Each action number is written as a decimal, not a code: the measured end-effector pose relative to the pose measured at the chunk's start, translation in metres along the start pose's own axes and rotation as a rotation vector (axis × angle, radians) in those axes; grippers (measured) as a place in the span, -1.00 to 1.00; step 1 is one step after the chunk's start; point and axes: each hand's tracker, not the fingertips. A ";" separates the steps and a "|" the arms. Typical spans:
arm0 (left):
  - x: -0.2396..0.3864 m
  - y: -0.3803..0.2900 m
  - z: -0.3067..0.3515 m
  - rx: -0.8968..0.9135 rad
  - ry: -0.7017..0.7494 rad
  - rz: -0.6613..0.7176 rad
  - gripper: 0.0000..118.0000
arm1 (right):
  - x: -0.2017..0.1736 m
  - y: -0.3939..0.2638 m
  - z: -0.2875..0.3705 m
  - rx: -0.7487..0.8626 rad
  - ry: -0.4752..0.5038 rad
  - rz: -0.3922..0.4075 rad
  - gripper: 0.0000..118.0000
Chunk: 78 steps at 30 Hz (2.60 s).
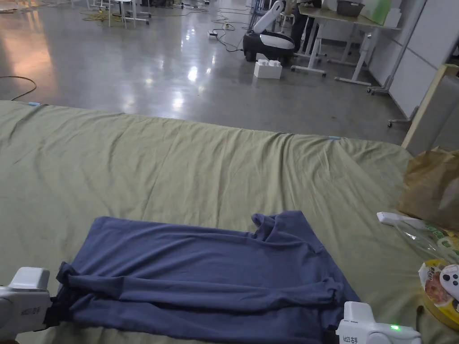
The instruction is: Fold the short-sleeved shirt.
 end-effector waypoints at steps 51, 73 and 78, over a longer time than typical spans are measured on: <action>-0.005 -0.090 0.023 0.000 0.028 0.080 -0.64 | -0.026 -0.091 0.106 0.045 -0.125 0.138 0.04; 0.067 -0.010 0.108 0.821 0.148 -0.039 -0.82 | -0.122 0.011 0.172 0.921 -0.140 0.070 -0.80; 0.079 -0.013 0.120 0.870 0.136 -0.020 -0.99 | -0.130 0.011 0.168 0.952 -0.131 0.057 -0.99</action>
